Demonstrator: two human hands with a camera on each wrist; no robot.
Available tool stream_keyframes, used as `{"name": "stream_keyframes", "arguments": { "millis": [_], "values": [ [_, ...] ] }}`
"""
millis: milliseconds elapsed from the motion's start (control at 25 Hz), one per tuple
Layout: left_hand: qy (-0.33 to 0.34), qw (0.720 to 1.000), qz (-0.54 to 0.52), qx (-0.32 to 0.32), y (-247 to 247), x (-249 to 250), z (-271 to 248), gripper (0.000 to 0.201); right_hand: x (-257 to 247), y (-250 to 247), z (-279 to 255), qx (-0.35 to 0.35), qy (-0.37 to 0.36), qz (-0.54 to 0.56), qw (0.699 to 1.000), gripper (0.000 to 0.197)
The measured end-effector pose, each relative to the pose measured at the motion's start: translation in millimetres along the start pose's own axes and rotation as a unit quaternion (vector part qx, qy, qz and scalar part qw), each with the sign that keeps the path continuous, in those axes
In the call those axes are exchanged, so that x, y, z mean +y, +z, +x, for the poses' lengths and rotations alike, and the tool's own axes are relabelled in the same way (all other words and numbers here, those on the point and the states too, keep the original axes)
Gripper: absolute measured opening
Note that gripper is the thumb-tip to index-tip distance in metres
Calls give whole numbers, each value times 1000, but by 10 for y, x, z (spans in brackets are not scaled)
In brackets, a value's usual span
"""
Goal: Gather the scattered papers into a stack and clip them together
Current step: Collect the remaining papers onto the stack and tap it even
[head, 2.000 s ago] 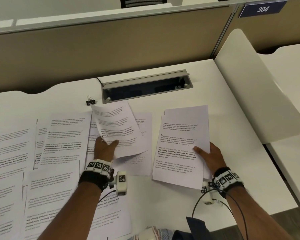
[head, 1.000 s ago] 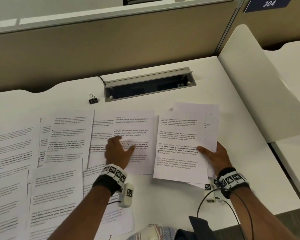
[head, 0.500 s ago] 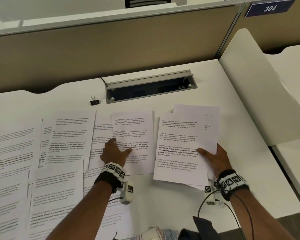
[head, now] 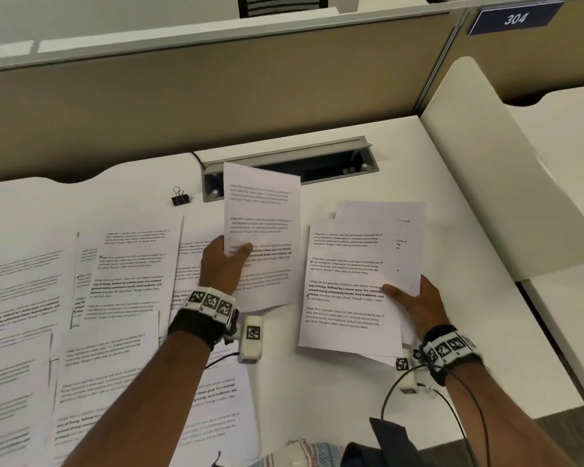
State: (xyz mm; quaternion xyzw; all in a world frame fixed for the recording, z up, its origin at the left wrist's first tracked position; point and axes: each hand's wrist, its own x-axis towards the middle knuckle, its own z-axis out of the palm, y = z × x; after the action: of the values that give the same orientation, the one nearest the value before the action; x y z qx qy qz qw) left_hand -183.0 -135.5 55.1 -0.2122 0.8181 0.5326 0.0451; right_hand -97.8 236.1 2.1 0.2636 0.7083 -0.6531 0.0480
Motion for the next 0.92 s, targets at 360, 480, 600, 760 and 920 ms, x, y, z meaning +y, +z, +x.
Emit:
{"name": "stream_keyframes", "arguments": {
  "millis": [360,480,600,760,920],
  "values": [
    [19,962,-261,-82,-132,684,-587,33,-151,82,-105,-18,-19,-5,1000,40],
    [9,956,-265,-124,-114,544,-754,35,-250,154,-226,-36,-24,-8,999,40],
    [15,984,-153,-89,-33,208,-846,34,-327,231,-348,-58,-37,37,997,40],
    [-34,979,-156,-125,79,-198,-990,46,-337,373,-511,-99,-34,92,990,35],
    [-42,967,-155,-200,88,-370,-1161,61,-305,518,-692,-134,-38,36,990,39]
  ]
}}
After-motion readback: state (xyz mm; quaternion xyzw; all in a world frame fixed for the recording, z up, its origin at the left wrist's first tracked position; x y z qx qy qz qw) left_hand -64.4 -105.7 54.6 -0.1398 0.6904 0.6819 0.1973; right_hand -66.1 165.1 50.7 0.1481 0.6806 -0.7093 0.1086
